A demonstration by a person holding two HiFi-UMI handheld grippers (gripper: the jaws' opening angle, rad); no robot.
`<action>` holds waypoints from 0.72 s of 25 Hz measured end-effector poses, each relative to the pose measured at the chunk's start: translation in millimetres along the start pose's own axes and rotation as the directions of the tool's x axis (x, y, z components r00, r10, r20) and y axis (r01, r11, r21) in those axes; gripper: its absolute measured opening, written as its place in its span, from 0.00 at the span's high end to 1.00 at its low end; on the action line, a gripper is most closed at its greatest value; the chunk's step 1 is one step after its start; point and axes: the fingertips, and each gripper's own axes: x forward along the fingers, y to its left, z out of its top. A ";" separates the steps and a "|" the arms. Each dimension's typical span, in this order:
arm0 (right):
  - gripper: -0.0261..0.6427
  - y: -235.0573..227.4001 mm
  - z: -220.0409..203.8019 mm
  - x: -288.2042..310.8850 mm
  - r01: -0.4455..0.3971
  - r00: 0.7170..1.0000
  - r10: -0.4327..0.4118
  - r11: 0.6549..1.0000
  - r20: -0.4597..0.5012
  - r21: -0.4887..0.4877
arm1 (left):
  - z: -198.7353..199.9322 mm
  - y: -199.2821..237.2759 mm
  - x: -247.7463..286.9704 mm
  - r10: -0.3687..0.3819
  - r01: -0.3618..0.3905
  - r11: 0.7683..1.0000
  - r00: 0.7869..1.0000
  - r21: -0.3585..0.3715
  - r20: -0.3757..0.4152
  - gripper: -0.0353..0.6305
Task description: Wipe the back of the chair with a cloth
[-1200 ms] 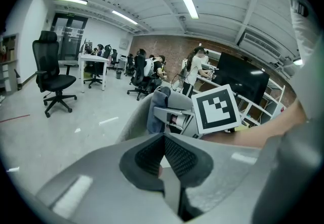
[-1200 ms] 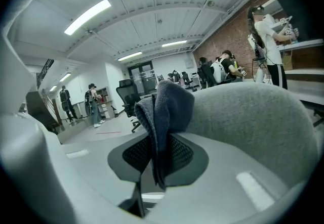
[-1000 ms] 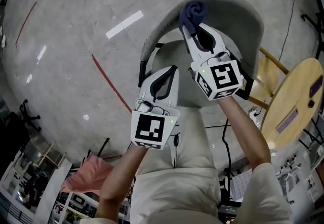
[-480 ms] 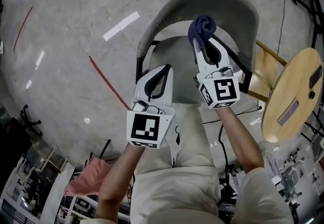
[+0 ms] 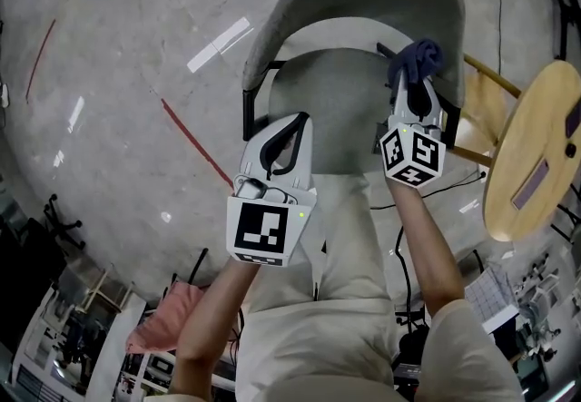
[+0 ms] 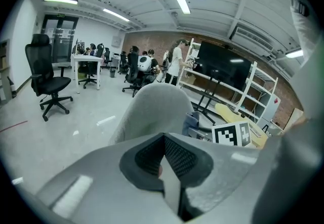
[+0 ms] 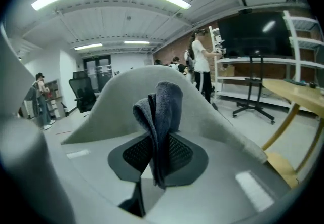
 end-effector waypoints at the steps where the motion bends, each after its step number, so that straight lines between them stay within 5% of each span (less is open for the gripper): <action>1: 0.86 -9.0 -7.7 -1.5 0.044 0.999 -0.044 0.999 -0.012 0.011 | -2.7 -0.2 -1.6 0.001 -0.001 1.000 1.000 -0.002 -0.002 0.94; 8: 0.86 -53.2 -62.9 -18.9 0.292 0.954 -0.280 0.951 -0.110 0.105 | -21.6 -8.4 -7.8 -0.018 0.018 1.000 0.999 0.004 -0.028 0.94; 18: 0.86 -109.2 -72.1 -47.6 0.563 0.826 -0.550 0.793 -0.121 0.233 | -30.1 -1.3 -10.2 -0.023 0.023 1.000 0.999 -0.004 -0.033 0.94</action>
